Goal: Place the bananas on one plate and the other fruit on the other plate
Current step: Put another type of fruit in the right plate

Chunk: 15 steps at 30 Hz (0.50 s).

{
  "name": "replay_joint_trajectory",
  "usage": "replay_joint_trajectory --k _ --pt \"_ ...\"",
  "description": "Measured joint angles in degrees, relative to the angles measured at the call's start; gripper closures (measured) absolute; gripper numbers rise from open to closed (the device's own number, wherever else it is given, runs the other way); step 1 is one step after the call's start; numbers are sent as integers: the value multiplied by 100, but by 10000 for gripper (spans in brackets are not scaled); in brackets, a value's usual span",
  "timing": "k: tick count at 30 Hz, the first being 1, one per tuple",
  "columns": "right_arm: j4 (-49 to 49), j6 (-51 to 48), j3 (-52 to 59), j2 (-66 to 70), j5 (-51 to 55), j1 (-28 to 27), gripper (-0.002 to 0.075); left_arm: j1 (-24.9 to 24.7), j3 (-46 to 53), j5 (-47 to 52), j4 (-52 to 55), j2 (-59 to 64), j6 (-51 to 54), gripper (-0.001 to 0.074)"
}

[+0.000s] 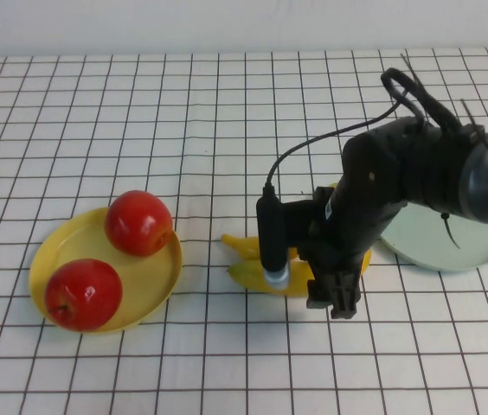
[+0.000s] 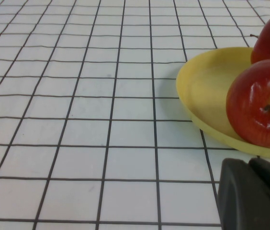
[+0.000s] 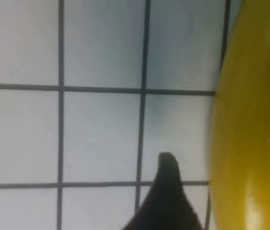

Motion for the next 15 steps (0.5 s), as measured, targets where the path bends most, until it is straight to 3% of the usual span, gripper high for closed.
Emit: replay_joint_trajectory --k 6,9,11,15 --pt "-145 400 -24 429 -310 0 248 0 0 0 0 0 0 738" --pt "-159 523 -42 440 -304 0 306 0 0 0 0 0 0 738" --pt "-174 579 -82 440 -212 9 393 0 0 0 0 0 0 738" --pt "-184 1151 -236 123 -98 -16 403 0 0 0 0 0 0 738"
